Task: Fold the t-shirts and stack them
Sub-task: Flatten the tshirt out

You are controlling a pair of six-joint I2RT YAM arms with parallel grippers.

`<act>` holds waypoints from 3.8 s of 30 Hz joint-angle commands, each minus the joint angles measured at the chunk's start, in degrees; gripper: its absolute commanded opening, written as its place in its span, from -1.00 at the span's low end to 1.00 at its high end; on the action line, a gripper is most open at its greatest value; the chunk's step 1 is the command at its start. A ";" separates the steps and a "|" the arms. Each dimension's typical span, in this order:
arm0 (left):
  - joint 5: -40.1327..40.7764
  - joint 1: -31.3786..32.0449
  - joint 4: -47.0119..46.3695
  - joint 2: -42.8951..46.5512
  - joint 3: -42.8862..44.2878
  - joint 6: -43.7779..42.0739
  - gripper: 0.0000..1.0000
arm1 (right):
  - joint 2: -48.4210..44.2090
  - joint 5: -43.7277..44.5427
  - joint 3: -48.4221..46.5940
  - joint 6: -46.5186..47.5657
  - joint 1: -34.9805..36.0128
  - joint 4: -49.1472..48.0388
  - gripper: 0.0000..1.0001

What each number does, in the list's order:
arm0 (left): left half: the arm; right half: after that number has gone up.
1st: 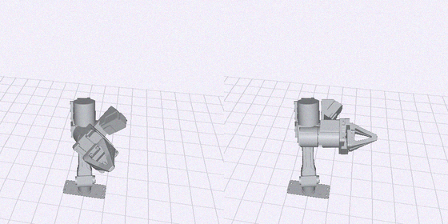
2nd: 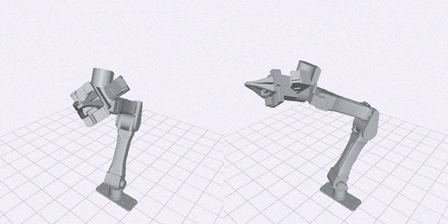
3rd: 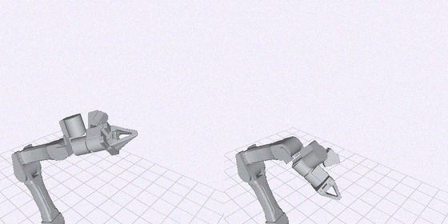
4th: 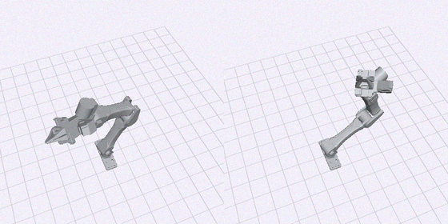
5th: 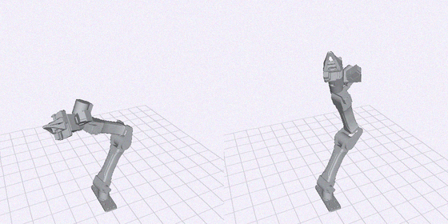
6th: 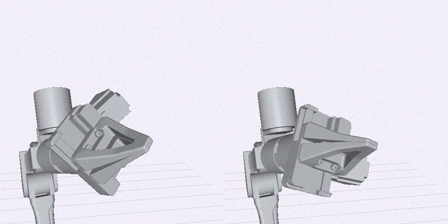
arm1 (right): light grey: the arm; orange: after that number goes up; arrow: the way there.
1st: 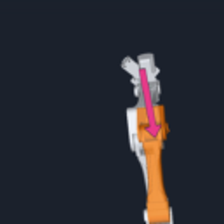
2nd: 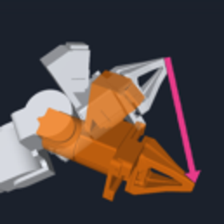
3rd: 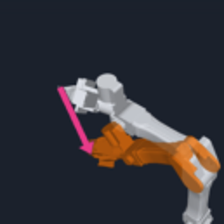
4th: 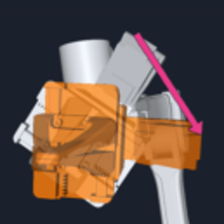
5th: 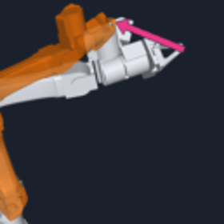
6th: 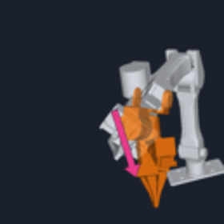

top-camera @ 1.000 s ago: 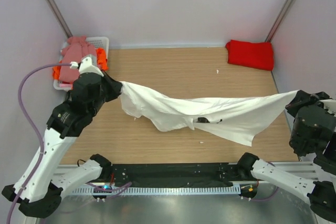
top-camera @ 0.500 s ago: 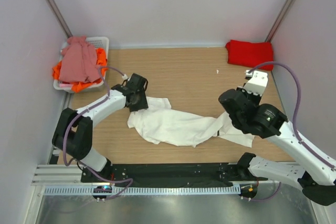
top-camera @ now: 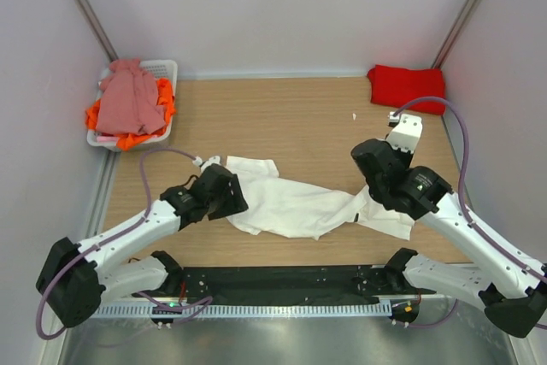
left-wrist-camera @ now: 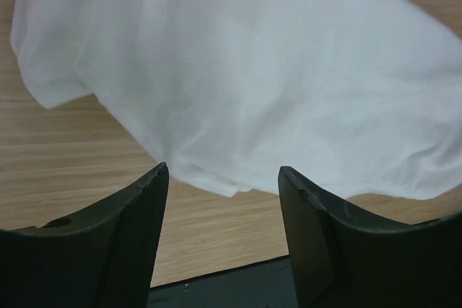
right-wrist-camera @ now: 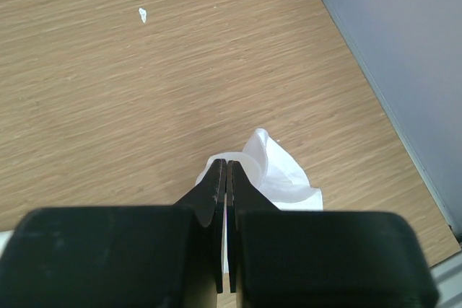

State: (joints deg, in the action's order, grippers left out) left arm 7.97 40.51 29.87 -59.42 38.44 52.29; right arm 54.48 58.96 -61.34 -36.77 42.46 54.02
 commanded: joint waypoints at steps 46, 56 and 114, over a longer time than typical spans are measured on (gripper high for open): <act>-19.40 -18.80 22.59 -52.71 59.45 -19.24 -0.56 | 7.74 -13.41 1.22 11.02 -19.33 -17.27 -0.98; 3.26 -11.80 21.19 -29.46 39.02 -15.38 -0.02 | 13.81 -20.10 4.65 10.76 -22.15 -23.08 -0.98; 3.10 6.59 -1.58 -29.71 11.04 -2.91 -1.00 | 11.35 -27.14 10.46 9.71 -22.33 -26.34 -0.98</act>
State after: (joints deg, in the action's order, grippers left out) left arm 8.34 46.15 24.18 -90.24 48.36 48.86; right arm 68.27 32.08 -49.80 -26.83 20.40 28.18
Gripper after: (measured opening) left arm 0.011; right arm 0.029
